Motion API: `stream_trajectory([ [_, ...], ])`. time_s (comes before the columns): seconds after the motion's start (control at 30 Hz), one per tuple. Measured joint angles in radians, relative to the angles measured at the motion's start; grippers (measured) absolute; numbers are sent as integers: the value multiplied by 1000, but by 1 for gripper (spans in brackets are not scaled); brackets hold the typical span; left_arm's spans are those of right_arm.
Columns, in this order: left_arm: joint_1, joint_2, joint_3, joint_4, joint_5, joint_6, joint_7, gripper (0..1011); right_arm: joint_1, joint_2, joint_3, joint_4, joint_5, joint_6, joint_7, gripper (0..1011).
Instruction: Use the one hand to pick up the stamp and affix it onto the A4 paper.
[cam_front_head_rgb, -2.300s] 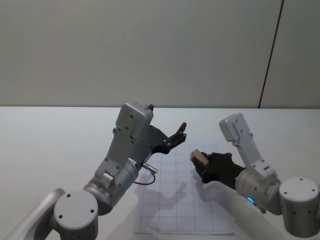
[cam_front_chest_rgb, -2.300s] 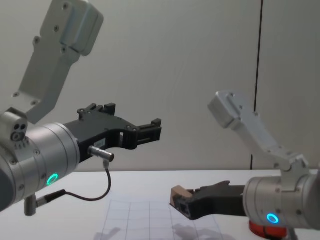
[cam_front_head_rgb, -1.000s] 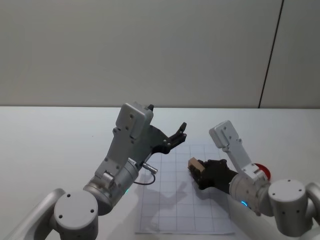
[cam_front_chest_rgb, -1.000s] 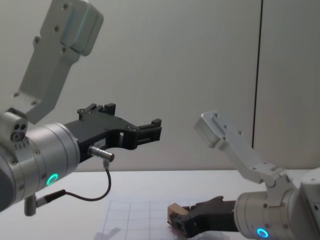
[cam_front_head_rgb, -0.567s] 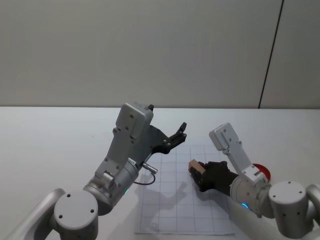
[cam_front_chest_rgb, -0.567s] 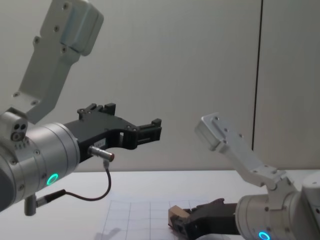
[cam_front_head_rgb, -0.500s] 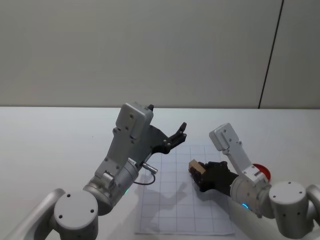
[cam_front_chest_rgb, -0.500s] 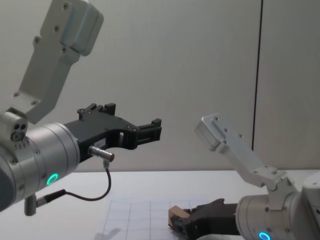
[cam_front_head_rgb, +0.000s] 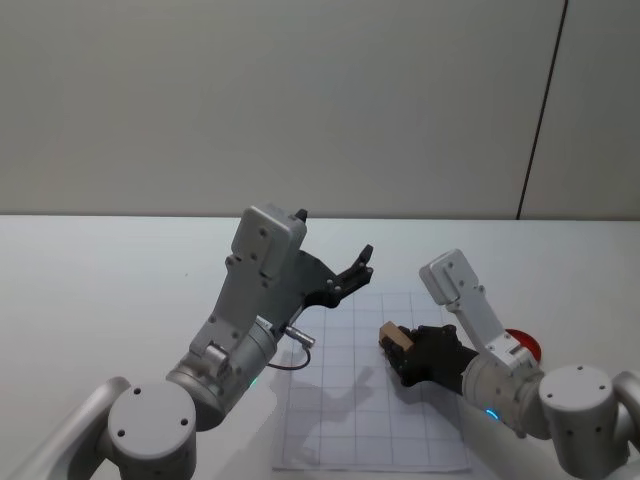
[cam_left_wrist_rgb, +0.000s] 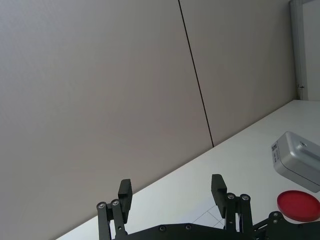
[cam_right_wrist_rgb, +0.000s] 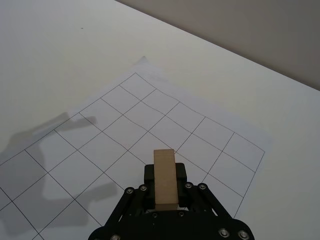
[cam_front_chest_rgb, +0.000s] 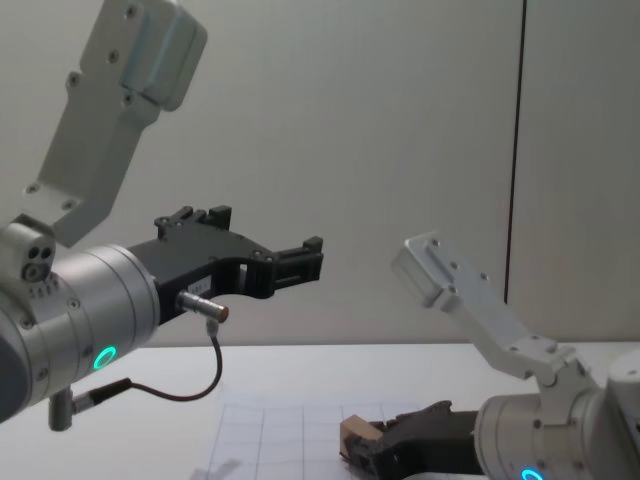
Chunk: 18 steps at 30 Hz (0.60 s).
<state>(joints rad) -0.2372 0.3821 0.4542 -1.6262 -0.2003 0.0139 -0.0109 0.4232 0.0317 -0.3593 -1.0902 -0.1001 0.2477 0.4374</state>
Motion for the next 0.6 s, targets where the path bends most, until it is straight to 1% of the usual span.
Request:
stream_trajectory([
  [0.27, 0, 0, 0, 0, 0, 0, 0, 1002, 2, 0, -1, 9, 2, -8, -8, 221],
  [0.6, 0, 0, 0, 0, 0, 0, 0, 1002, 4, 1, 2, 17, 19, -41, -21, 221],
])
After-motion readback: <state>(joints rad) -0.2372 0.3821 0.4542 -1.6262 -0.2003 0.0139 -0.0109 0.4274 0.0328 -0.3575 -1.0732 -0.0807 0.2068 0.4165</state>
